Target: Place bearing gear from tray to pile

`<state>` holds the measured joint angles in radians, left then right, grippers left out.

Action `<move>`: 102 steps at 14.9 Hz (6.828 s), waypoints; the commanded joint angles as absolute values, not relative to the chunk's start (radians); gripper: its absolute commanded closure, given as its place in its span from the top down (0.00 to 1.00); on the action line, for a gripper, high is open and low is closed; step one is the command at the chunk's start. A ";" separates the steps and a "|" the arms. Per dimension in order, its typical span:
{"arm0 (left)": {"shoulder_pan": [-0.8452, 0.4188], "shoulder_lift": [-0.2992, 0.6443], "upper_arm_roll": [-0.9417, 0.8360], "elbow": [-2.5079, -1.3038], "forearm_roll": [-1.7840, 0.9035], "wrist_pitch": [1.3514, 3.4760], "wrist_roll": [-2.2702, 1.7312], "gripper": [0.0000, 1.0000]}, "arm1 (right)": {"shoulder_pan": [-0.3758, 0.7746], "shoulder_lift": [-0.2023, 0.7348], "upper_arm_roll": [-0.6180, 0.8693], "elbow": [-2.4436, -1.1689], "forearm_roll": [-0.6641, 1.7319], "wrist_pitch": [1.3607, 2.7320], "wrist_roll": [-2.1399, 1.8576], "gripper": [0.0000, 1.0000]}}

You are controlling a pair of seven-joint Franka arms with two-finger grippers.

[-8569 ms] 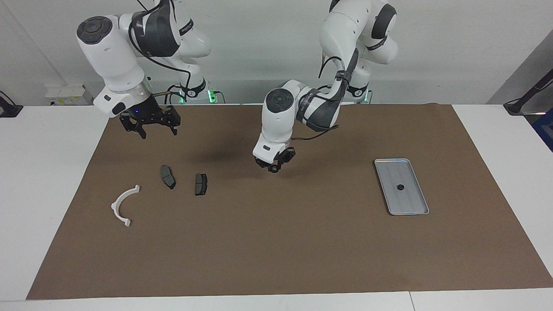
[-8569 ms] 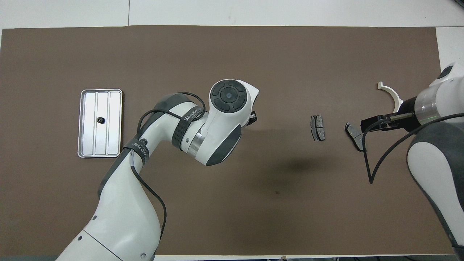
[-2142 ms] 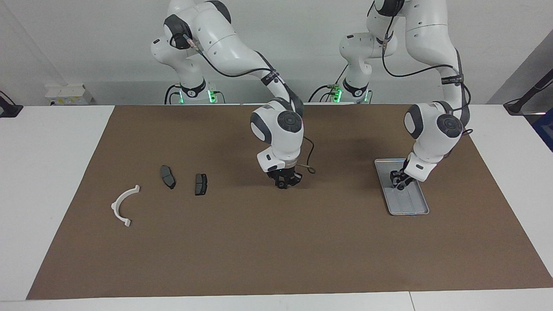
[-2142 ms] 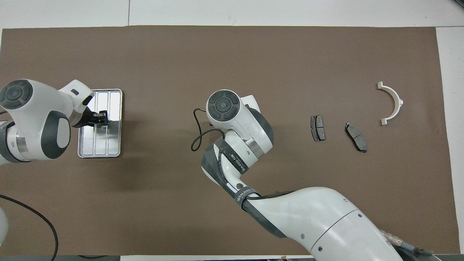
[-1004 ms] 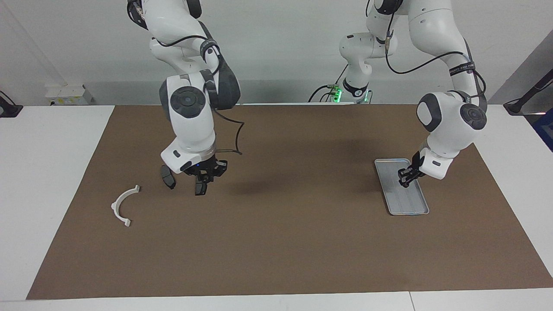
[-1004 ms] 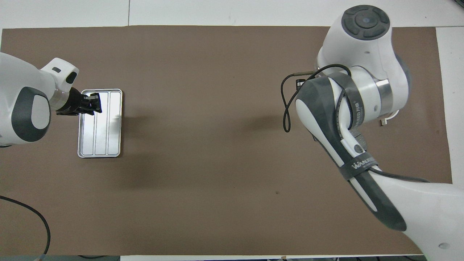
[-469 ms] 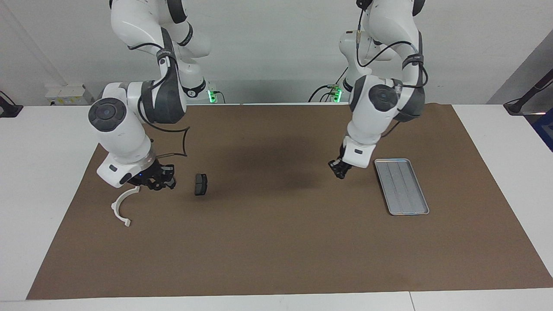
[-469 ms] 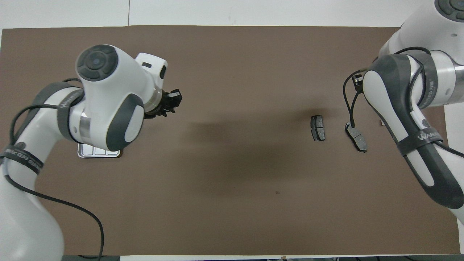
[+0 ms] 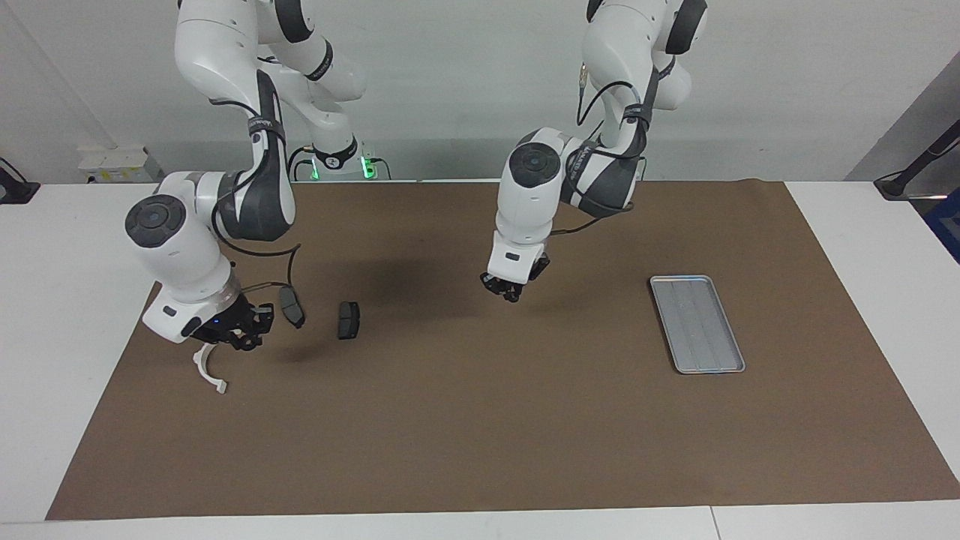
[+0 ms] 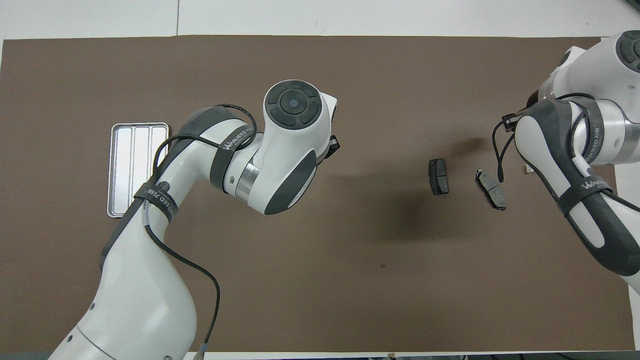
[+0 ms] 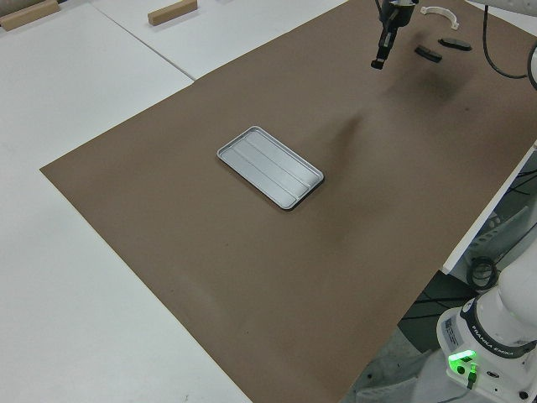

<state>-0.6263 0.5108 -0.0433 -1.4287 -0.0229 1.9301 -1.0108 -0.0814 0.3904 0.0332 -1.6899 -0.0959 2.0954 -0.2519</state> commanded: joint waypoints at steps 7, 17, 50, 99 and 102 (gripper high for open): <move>-0.646 0.563 -0.023 -1.434 -0.003 2.058 -1.034 0.05 | -0.106 0.432 0.048 -1.775 -0.095 2.276 -0.273 0.00; -0.649 0.612 -0.021 -1.494 -0.003 2.166 -1.034 0.05 | -0.109 0.491 0.049 -1.775 -0.095 2.361 -0.282 0.00; -0.077 0.141 -0.021 -1.562 -0.009 1.749 -0.389 1.00 | 0.050 0.321 0.064 -1.732 -0.094 2.045 0.029 0.88; -0.017 -0.023 -0.043 -1.624 -0.041 1.608 -0.126 1.00 | 0.535 0.755 0.072 -1.331 -0.147 2.054 1.034 0.87; -0.015 -0.021 -0.044 -1.623 -0.043 1.612 -0.124 1.00 | 0.535 0.753 0.072 -1.331 -0.146 2.051 1.034 0.71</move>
